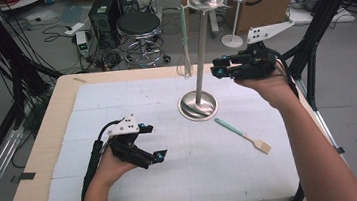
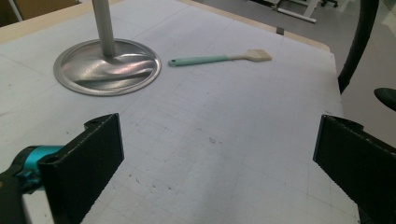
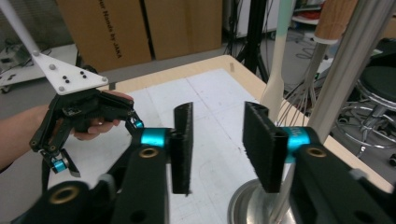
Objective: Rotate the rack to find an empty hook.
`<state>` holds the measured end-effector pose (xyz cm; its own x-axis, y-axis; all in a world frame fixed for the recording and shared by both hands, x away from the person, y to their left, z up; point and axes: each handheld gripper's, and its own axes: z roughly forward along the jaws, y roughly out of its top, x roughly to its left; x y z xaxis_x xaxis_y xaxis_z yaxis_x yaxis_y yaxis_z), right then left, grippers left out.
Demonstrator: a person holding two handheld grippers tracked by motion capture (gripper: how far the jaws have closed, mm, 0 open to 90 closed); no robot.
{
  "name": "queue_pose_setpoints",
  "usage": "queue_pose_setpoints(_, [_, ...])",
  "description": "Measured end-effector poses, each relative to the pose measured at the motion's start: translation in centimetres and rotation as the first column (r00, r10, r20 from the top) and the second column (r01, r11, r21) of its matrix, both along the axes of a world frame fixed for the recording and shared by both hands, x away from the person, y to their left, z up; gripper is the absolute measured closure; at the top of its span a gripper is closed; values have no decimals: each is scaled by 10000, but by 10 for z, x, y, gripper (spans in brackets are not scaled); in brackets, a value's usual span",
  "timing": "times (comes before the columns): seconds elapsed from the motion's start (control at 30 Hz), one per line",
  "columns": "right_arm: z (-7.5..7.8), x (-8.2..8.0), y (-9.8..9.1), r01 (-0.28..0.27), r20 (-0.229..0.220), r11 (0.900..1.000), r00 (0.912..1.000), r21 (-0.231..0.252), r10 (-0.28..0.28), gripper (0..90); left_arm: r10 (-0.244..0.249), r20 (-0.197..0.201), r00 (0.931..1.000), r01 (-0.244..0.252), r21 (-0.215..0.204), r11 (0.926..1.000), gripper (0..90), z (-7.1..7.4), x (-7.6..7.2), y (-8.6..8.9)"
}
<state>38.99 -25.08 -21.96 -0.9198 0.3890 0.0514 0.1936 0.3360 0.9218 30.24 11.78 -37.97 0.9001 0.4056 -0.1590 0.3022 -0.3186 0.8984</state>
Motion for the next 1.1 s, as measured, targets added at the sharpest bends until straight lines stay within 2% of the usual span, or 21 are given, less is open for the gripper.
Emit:
queue_pose_setpoints(0.03, [2, 2, 0, -76, 12, 9999, 10000, -130, 77, 673, 7, 3, 10000, -7, 9, 10000, 22, 0, 0, 0])
queue_pose_setpoints(0.17, [9, 8, 0, -384, -90, 9992, 9992, -138, 382, 702, -55, -85, 9999, 55, 11, 10000, 22, -1, 0, -1])
queue_pose_setpoints(0.23, [13, 11, -1, -388, 0, 9991, 9992, -163, 388, 714, -58, -95, 9999, 58, 43, 10000, 22, -1, 1, -1])
queue_pose_setpoints(0.43, [23, 17, -4, -409, -90, 9991, 9991, 128, 410, 746, -89, -85, 9999, 89, 20, 10000, 23, -1, 0, -1])
queue_pose_setpoints(0.5, [26, 18, -4, -300, -199, 9995, 9993, 46, 300, 749, -93, -96, 9999, 93, -3, 10000, 23, -1, 0, 0])
queue_pose_setpoints(0.7, [33, 25, -7, -33, 79, 9999, 10000, -105, 34, 770, -43, -76, 10000, 43, -10, 10000, 23, 0, 0, 2])
queue_pose_setpoints(0.8, [36, 27, -9, 246, -28, 9996, 9997, -112, -246, 777, -4, -88, 10000, 3, -99, 10000, 23, 0, 0, 2])
queue_pose_setpoints(1.1, [43, 37, -18, 1026, 172, 9945, 9946, -220, -1022, 827, -2, -127, 9999, 2, -52, 10000, 23, -1, 1, 1])
